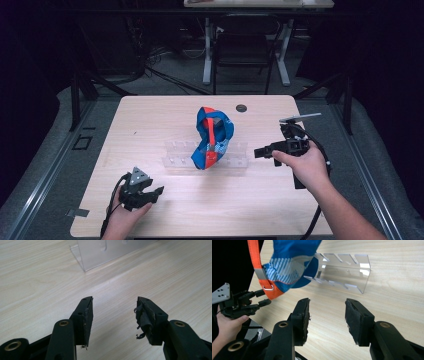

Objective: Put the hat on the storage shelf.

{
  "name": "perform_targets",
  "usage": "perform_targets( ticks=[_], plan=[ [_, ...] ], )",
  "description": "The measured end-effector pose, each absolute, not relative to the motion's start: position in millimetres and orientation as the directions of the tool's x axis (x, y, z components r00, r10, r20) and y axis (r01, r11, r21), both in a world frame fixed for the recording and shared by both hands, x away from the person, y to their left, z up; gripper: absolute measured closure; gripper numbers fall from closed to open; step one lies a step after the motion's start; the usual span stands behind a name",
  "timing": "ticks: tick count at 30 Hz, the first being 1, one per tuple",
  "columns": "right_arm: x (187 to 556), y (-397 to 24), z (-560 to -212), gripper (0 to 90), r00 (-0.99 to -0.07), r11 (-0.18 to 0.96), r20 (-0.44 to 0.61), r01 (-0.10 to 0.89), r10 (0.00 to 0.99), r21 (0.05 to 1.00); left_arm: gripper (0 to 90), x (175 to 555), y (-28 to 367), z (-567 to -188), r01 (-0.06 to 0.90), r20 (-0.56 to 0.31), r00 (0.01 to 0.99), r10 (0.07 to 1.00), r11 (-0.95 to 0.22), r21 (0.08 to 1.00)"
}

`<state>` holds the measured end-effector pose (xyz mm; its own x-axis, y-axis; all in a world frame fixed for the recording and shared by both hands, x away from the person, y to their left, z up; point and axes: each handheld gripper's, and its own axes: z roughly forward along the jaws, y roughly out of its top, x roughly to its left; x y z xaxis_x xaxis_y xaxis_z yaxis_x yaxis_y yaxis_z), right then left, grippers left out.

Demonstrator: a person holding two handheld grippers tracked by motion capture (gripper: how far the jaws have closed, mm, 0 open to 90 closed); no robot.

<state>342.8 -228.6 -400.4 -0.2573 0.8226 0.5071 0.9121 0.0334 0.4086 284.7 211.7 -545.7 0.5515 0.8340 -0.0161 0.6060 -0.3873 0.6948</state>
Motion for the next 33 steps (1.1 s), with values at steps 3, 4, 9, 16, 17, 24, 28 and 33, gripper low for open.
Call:
perform_targets(
  ticks=[3,4,9,16,17,24,28,33],
  plan=[
    [338,-231,-407,54.1,-0.248,0.023,0.513,0.914,0.822,0.404,48.5,285,214,-548,0.611,-0.015,0.544,0.839,-0.384,0.693],
    [337,-233,-409,54.1,-0.248,0.024,0.509,0.914,0.824,0.405,48.5,284,215,-549,0.612,-0.013,0.545,0.838,-0.387,0.690],
    [330,-233,-421,54.2,-0.252,0.042,0.471,0.910,0.845,0.412,48.5,284,215,-551,0.616,-0.011,0.539,0.842,-0.385,0.687],
    [321,-231,-441,54.1,-0.254,0.064,0.438,0.913,0.863,0.403,48.5,283,212,-553,0.614,0.021,0.539,0.842,-0.410,0.674],
    [320,-230,-444,54.1,-0.257,0.069,0.435,0.912,0.863,0.403,48.5,283,213,-553,0.618,0.019,0.544,0.839,-0.417,0.666],
    [313,-225,-461,53.6,-0.277,0.100,0.384,0.901,0.881,0.422,48.5,283,214,-554,0.624,0.018,0.536,0.844,-0.411,0.665],
    [308,-222,-467,53.4,-0.298,0.122,0.345,0.885,0.890,0.448,48.5,283,214,-553,0.625,0.021,0.533,0.846,-0.410,0.664],
    [301,-220,-475,52.2,-0.312,0.132,0.317,0.867,0.896,0.481,48.5,283,216,-553,0.625,0.021,0.532,0.846,-0.409,0.664]
  ],
)
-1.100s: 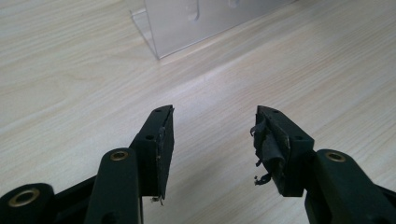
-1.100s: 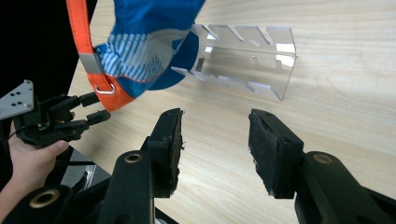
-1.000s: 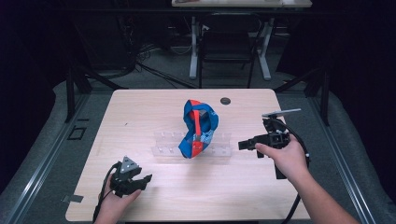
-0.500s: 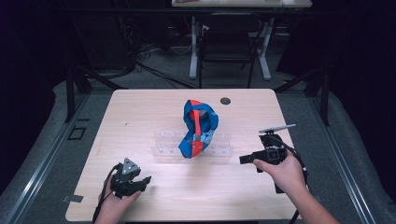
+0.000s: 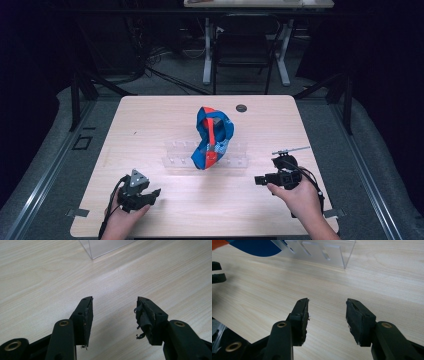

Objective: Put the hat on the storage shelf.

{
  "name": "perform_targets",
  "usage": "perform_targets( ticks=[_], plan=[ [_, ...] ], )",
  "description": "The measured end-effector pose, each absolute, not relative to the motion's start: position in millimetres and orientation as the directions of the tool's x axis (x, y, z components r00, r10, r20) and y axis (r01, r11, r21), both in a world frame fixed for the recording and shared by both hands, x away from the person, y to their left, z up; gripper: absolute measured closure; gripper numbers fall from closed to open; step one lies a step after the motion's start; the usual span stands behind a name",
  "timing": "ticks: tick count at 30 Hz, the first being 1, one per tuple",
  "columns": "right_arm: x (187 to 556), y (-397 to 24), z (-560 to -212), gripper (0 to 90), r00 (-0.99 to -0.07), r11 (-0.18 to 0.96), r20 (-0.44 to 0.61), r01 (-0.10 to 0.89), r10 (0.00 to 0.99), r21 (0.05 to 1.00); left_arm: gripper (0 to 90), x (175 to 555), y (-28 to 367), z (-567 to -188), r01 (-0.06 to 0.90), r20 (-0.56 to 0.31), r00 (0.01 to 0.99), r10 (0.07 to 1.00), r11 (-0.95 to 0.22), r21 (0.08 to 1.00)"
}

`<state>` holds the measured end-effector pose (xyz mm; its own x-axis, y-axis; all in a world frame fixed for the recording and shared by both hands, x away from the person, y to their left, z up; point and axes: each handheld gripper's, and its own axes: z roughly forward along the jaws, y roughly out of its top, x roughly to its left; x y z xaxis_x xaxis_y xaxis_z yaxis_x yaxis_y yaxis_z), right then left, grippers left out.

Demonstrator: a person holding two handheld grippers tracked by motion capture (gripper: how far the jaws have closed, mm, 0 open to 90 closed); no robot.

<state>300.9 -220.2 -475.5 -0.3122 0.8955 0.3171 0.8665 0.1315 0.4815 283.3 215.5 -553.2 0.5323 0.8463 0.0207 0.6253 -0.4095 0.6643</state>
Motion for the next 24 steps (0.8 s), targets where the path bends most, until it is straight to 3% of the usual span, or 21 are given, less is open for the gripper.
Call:
perform_targets(
  ticks=[24],
  plan=[
    [268,-216,-538,49.0,-0.346,0.161,0.192,0.770,0.919,0.617,48.5,283,214,-556,0.616,0.025,0.531,0.847,-0.407,0.674]
  ],
)
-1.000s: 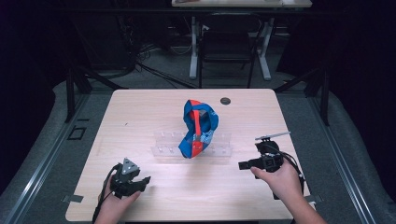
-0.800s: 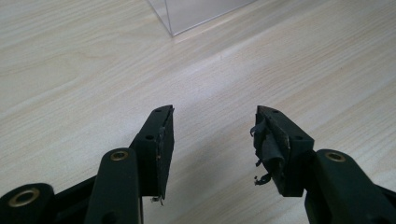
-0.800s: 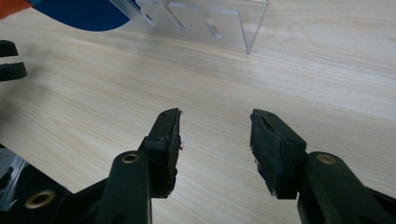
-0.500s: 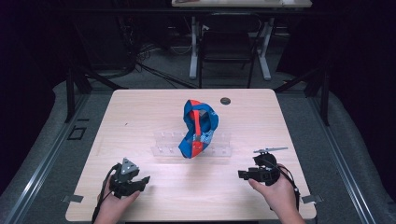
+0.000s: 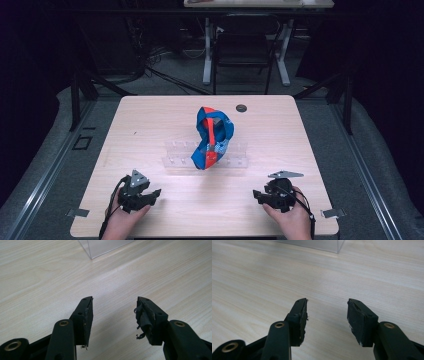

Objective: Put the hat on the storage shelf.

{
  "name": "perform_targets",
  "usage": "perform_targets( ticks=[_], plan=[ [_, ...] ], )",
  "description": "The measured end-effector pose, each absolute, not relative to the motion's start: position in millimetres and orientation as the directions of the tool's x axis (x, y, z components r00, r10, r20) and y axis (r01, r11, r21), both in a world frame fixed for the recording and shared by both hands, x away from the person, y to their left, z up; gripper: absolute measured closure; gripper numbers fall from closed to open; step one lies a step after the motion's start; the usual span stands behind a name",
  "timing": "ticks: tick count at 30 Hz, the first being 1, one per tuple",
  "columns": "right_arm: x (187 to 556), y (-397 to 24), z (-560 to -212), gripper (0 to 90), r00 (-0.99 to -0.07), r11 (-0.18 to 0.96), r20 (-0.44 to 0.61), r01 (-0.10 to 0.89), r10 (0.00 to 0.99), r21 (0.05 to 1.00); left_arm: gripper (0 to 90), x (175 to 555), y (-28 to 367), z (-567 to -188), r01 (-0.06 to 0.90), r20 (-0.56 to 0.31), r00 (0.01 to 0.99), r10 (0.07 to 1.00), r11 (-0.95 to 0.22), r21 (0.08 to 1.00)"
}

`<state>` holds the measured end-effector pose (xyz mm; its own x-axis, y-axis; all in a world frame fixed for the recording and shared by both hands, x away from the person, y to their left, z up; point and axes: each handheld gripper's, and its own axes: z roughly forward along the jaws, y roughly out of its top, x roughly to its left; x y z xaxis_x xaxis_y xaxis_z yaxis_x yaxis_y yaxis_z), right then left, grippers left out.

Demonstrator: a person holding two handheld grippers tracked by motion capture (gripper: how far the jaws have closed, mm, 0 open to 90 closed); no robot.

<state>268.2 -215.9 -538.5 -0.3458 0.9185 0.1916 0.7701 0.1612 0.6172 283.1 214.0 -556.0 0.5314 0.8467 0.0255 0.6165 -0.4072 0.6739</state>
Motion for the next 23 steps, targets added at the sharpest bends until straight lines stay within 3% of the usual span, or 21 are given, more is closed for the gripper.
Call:
perform_targets(
  ticks=[10,23],
  plan=[
    [260,-223,-546,44.2,-0.335,0.159,0.115,0.688,0.935,0.708,48.5,283,213,-556,0.615,0.026,0.540,0.841,-0.416,0.670],
    [261,-232,-549,47.4,-0.331,0.130,0.153,0.693,0.931,0.709,50.0,284,203,-555,0.603,-0.008,0.557,0.830,-0.398,0.691]
  ],
)
